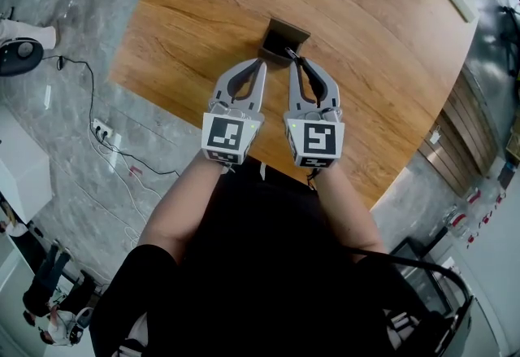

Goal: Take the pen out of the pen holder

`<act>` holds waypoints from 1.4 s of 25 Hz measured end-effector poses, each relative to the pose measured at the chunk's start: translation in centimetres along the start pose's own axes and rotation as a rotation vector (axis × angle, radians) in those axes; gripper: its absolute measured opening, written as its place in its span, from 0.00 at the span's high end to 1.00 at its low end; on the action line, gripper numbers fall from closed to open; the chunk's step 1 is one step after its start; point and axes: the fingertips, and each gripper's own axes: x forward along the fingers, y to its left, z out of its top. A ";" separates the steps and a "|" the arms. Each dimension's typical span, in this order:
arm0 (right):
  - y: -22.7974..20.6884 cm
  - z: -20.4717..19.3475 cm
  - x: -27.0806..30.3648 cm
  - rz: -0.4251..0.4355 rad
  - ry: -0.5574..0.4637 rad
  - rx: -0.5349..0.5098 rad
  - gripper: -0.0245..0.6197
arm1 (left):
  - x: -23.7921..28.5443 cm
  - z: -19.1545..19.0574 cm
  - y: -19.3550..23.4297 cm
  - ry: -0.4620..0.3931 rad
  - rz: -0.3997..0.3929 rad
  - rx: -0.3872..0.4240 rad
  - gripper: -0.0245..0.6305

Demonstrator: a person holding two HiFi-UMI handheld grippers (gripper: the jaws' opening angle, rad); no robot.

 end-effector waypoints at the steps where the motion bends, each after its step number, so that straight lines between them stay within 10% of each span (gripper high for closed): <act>1: 0.2 0.5 -0.4 -0.001 -0.008 -0.013 0.90 | -0.2 0.3 -0.1 -0.006 0.001 0.001 0.96; 20: 0.7 14.4 -11.1 -0.050 -0.240 0.026 0.90 | -6.6 9.0 -1.7 -0.142 0.010 0.046 0.96; 35: -0.8 1.1 -0.6 -0.023 0.011 0.085 0.90 | -1.8 3.6 0.3 -0.049 0.033 0.002 0.96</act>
